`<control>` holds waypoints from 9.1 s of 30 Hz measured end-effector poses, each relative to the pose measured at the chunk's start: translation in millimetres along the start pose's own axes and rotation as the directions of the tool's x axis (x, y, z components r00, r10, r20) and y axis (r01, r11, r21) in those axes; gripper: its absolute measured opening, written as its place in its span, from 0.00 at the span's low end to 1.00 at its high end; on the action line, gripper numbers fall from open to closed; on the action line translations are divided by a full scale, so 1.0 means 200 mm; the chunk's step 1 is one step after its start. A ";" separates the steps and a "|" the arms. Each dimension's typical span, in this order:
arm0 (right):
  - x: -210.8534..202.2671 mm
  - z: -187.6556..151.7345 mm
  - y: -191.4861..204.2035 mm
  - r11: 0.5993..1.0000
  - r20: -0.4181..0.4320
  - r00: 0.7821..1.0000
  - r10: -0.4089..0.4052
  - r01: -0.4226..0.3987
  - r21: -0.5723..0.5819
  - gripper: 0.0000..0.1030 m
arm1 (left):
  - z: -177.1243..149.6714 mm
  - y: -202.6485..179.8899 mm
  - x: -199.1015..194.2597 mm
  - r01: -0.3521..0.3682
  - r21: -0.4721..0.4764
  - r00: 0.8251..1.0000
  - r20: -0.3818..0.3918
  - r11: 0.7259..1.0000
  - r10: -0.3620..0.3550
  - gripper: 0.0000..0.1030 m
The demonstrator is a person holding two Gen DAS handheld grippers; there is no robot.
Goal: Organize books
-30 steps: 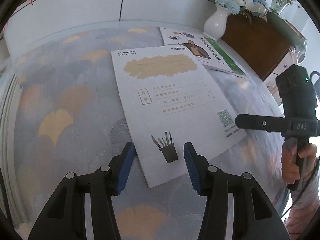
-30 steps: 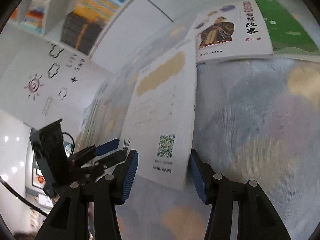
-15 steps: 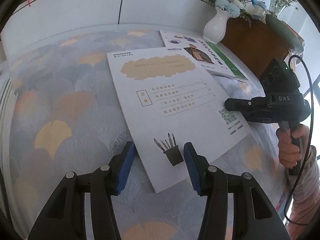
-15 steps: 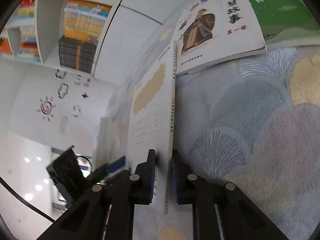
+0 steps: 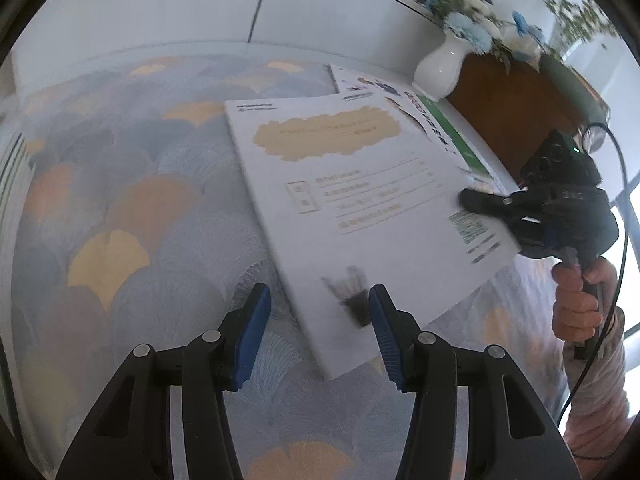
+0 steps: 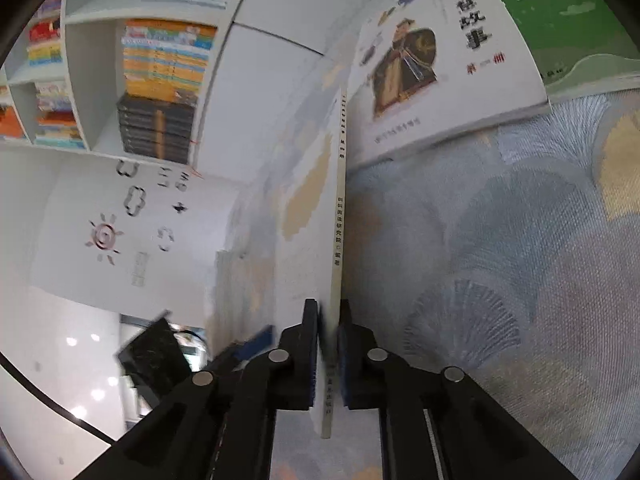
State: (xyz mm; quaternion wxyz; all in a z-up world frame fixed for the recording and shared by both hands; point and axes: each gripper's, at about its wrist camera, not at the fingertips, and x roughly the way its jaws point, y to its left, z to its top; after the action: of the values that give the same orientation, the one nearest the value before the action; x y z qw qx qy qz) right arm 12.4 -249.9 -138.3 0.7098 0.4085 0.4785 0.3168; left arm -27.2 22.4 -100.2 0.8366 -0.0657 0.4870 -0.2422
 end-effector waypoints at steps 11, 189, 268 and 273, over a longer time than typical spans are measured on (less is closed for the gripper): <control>-0.35 -0.02 0.73 0.924 0.126 0.973 -0.195 0.225 -0.309 0.05 | 0.02 0.10 -0.23 -0.123 -0.050 0.990 0.068 0.991 0.126 0.47; 1.51 -0.56 1.12 0.801 -0.245 0.943 -0.227 0.037 -0.598 0.14 | -0.15 1.13 -0.92 -0.389 -0.203 0.896 0.141 0.898 0.420 0.29; -0.21 0.43 -0.12 0.859 0.416 0.847 -0.330 0.453 -0.239 0.54 | 0.71 -0.24 0.63 0.104 -0.009 0.986 0.130 0.995 -0.102 0.37; -0.24 0.46 -0.17 0.902 0.376 0.887 -0.270 0.369 -0.224 0.57 | 0.70 -0.22 0.63 0.129 -0.012 0.985 0.114 0.992 -0.127 0.37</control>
State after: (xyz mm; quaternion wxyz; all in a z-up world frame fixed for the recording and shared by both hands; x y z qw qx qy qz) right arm 83.5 -331.8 -128.9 0.8754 0.2627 0.3602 0.1867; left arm 128.2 -93.0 -110.6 0.8447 -0.1186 0.4362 -0.2865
